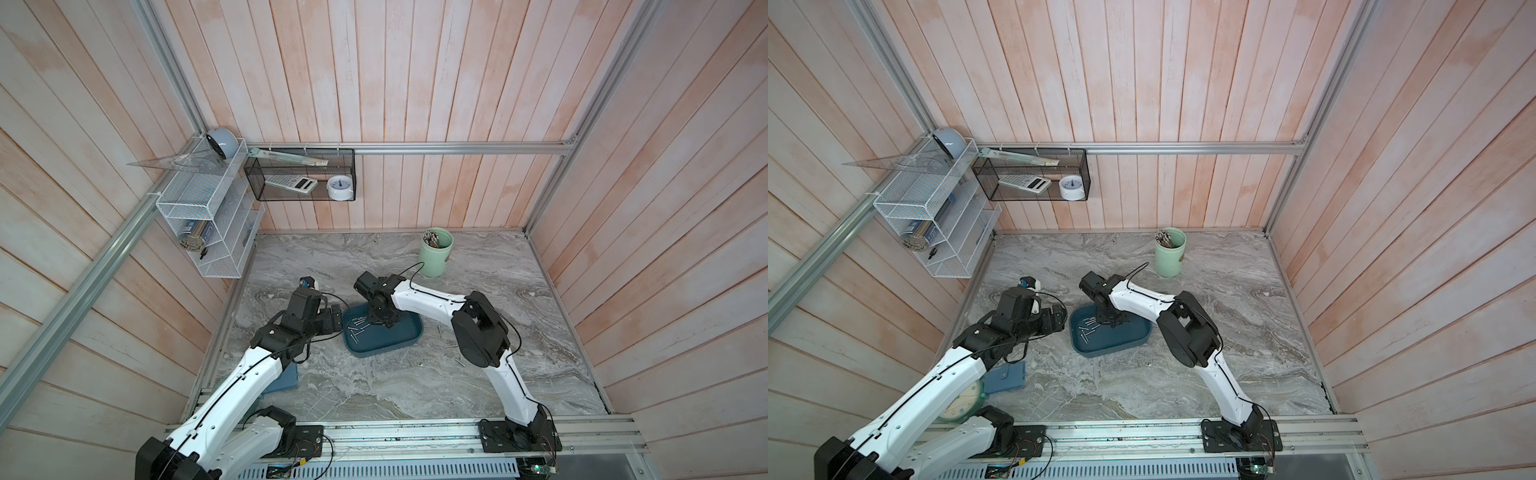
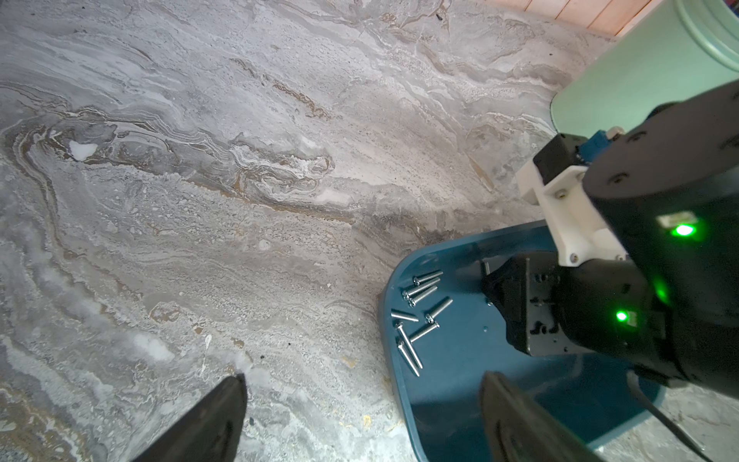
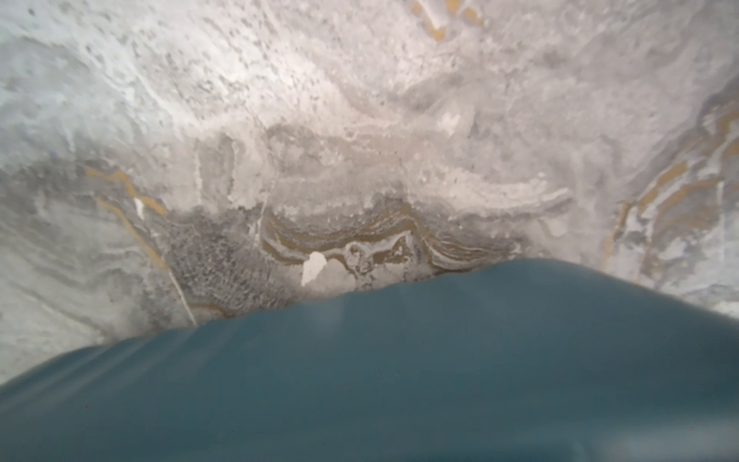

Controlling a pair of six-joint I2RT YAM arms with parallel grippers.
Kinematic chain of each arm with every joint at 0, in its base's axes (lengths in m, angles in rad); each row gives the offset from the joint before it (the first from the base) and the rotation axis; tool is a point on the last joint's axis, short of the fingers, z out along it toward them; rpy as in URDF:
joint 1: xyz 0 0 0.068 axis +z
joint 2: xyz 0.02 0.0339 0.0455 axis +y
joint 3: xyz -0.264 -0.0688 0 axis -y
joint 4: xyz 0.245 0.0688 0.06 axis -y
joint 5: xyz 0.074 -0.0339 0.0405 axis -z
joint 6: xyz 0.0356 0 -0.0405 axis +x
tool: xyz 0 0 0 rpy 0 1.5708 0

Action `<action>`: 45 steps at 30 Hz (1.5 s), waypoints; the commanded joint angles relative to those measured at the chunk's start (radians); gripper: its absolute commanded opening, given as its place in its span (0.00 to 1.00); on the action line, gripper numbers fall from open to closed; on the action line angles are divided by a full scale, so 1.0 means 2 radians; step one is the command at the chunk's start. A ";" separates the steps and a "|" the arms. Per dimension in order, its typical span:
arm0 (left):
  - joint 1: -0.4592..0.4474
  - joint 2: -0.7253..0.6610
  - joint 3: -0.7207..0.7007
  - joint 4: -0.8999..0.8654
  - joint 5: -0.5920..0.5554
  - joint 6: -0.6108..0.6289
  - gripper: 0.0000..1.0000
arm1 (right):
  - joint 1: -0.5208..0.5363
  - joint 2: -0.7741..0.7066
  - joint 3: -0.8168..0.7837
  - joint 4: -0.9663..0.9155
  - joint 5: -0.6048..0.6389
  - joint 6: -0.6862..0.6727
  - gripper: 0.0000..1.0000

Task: Take out the screws from the storage box
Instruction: Pick up the screw from the storage box, then place the screw at the center of the board.

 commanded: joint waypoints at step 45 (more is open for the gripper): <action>0.001 0.010 -0.010 0.021 0.060 0.002 0.96 | -0.021 -0.149 -0.097 0.006 -0.044 -0.048 0.12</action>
